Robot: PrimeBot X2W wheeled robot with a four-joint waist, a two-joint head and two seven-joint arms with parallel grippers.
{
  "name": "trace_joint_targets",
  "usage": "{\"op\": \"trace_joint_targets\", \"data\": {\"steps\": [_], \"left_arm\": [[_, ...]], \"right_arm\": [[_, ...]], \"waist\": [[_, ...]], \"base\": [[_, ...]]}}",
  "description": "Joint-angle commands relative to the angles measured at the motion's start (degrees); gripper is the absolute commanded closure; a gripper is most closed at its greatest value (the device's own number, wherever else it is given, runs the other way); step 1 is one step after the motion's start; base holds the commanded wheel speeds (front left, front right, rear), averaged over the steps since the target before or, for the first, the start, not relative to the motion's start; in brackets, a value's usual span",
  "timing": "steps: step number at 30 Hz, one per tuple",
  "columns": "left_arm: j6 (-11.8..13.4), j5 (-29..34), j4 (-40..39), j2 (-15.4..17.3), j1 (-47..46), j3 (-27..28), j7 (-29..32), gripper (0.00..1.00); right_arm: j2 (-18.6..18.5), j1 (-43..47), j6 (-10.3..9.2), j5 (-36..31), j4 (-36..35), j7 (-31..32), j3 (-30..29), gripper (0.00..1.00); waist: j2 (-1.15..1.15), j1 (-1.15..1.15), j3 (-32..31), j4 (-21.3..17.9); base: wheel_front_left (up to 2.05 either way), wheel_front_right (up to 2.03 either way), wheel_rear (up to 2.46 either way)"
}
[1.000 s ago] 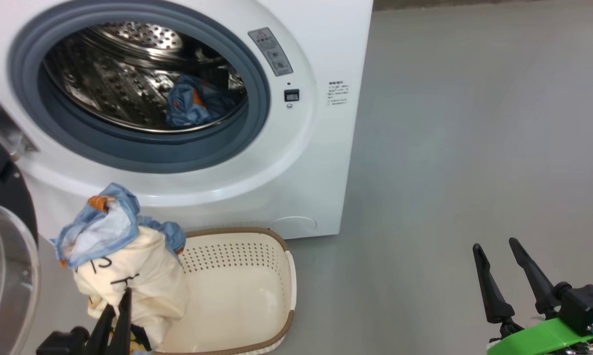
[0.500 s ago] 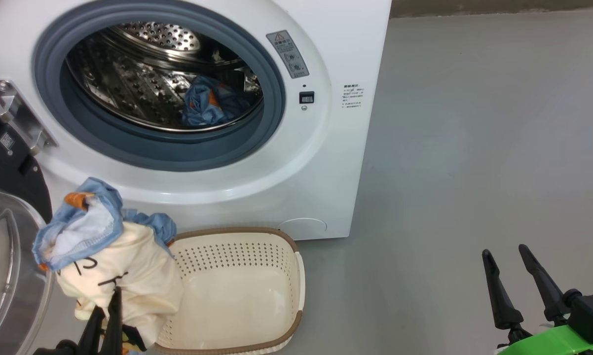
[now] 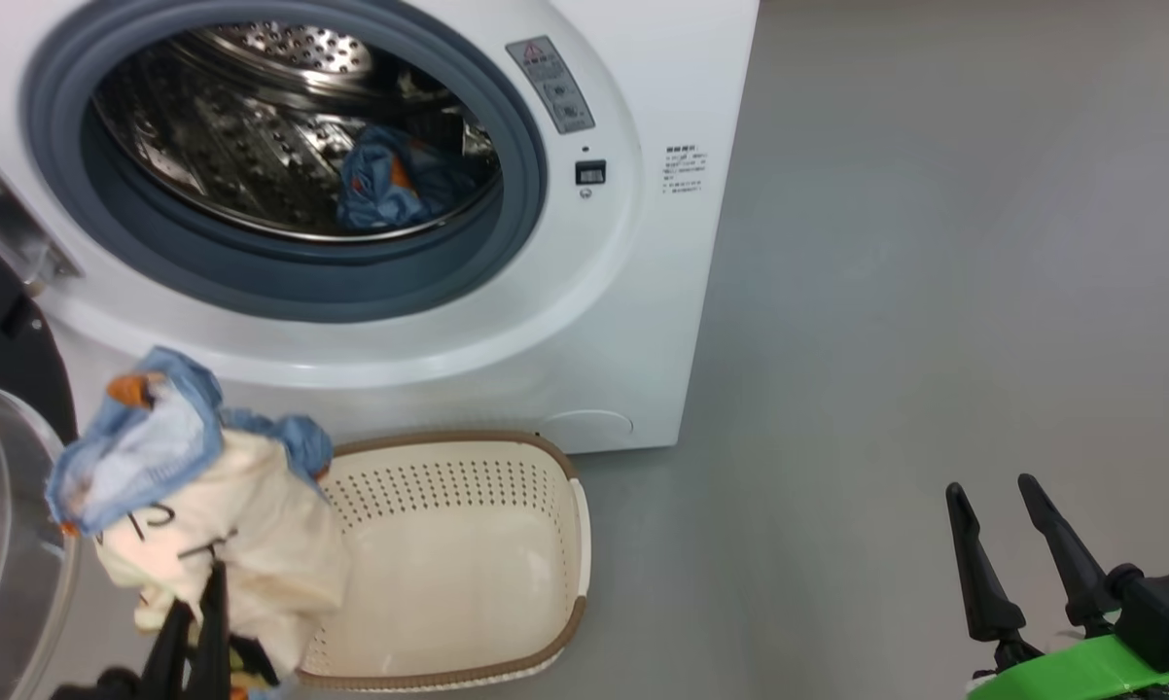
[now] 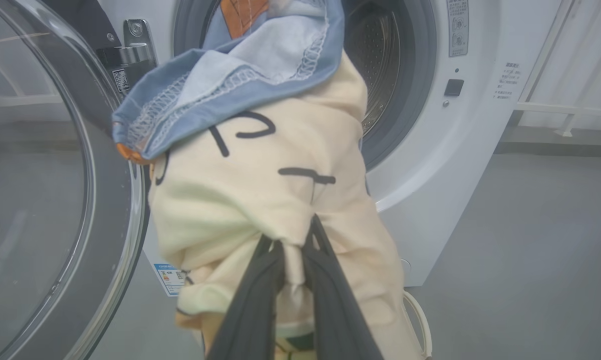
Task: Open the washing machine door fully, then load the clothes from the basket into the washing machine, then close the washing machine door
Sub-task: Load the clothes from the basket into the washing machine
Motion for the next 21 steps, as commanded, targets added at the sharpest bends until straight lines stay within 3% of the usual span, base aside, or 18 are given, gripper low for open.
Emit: {"op": "trace_joint_targets", "data": {"steps": [1,9,21], "left_arm": [[-0.3,0.5,-1.2,0.5,-3.5,2.2,-0.8,1.00],[-1.1,0.4,2.1,1.8,-13.4,2.4,-0.8,1.00],[-1.7,0.4,13.7,8.0,-34.8,2.2,-0.8,1.00]], "right_arm": [[-0.7,-2.2,0.25,-0.1,-1.6,-0.5,1.2,0.00],[0.9,-5.7,0.25,-0.5,-2.0,-0.5,2.0,0.00],[3.7,-12.8,0.25,-0.6,-1.9,-0.5,3.7,0.00]], "waist": [[0.00,0.00,1.3,-0.6],[0.00,0.00,7.7,-2.7],[0.00,0.00,17.8,-8.6]], "base": [[0.00,0.00,0.00],[0.00,0.00,0.00],[0.00,0.00,0.00]]}}
